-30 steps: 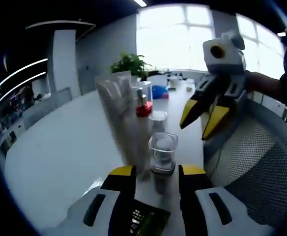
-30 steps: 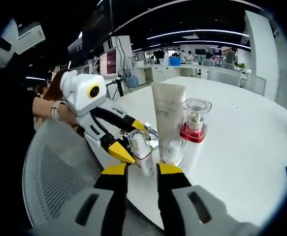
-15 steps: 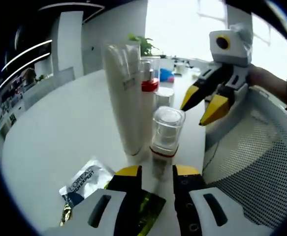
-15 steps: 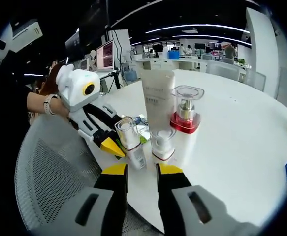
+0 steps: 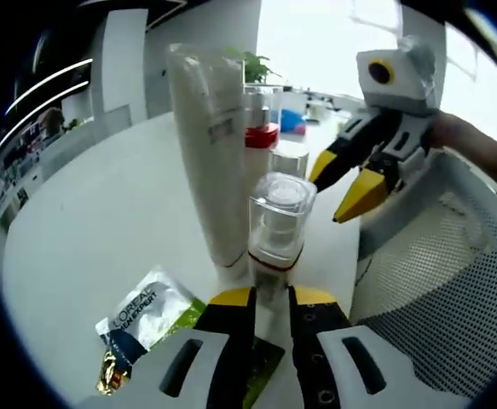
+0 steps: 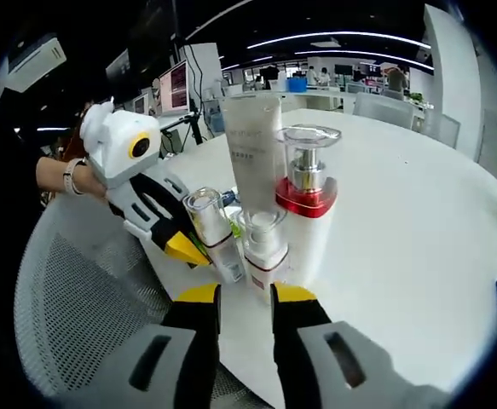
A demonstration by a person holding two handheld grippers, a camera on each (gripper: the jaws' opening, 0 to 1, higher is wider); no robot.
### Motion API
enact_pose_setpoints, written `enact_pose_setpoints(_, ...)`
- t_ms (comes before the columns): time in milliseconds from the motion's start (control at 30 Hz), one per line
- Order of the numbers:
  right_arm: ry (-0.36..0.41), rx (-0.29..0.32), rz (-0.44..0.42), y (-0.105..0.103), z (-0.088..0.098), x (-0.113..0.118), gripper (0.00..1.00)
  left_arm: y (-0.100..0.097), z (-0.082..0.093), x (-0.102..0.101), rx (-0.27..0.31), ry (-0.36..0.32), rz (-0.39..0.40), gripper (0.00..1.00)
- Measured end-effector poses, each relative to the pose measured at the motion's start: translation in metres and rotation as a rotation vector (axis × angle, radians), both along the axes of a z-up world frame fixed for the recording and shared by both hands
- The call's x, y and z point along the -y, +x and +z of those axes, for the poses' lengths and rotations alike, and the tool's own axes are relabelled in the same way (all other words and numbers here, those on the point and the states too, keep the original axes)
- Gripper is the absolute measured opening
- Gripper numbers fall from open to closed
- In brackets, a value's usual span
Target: Arrange the skincare products in the storage area until every visible bottle or jar stands upright without overlapping.
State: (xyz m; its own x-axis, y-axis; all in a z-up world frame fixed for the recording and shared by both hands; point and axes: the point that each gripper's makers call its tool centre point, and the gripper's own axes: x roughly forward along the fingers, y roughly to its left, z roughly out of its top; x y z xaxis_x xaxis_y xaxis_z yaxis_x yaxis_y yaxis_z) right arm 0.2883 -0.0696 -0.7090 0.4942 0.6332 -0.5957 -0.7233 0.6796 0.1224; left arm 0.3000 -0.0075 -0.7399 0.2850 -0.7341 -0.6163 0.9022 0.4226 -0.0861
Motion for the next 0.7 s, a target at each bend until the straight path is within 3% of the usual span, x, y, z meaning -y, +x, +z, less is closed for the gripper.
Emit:
enact_pose_setpoints(367, -0.049, -0.024, 0.001, 0.008, -0.012, 0.004, 0.21, 0.006, -0.004, 0.004, -0.012, 0.005, 0.027, 0.08)
enact_pose_setpoints(700, -0.045, -0.052, -0.02, 0.015, -0.019, 0.003, 0.18, 0.008, -0.007, 0.011, -0.024, -0.006, 0.054, 0.05)
